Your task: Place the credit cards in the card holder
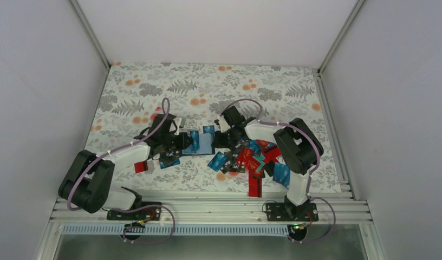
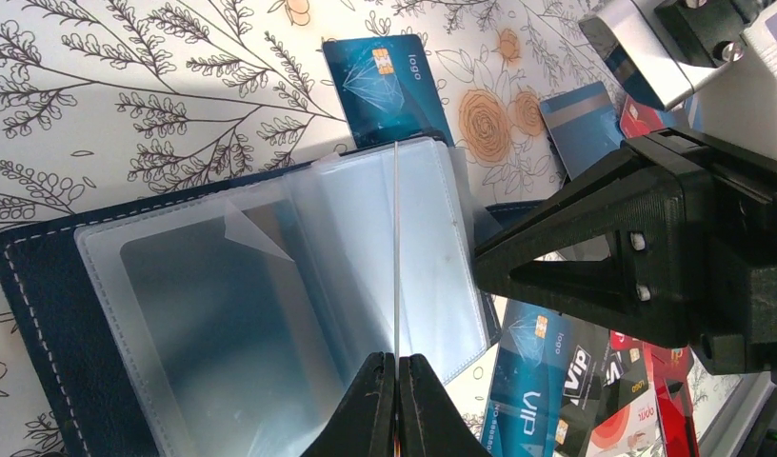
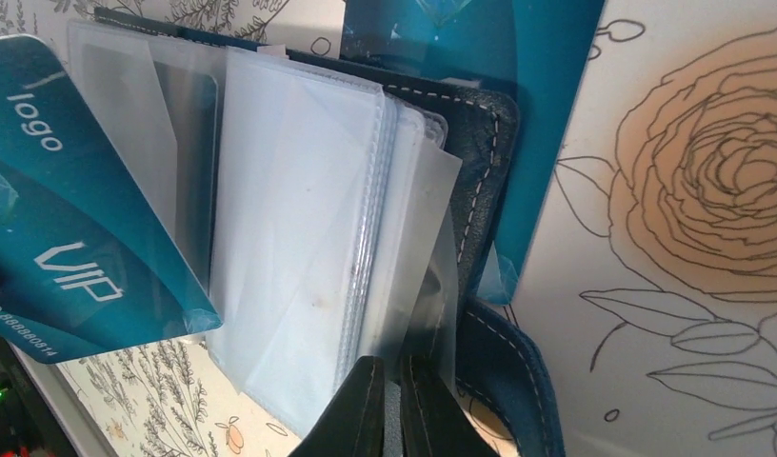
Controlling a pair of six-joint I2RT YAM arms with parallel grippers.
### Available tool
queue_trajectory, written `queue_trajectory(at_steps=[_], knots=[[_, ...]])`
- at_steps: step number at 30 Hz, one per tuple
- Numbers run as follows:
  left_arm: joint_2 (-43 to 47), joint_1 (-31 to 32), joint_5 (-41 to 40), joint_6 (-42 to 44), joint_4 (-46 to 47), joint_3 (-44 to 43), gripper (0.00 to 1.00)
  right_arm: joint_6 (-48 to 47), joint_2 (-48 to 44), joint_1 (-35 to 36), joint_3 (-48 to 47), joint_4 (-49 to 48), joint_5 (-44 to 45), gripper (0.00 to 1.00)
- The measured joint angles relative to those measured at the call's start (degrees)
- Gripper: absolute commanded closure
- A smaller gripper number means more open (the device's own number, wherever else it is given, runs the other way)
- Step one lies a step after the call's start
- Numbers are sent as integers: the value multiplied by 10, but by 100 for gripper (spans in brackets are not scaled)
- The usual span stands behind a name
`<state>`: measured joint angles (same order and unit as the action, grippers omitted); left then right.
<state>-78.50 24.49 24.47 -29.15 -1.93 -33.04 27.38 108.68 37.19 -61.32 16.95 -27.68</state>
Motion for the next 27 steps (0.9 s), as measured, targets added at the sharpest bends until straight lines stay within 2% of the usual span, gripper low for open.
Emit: queue_trajectory(at_steps=[27], knots=[[-46,-3,20,-26,38,9,97,0,1,-1,10,-21,-13,95]])
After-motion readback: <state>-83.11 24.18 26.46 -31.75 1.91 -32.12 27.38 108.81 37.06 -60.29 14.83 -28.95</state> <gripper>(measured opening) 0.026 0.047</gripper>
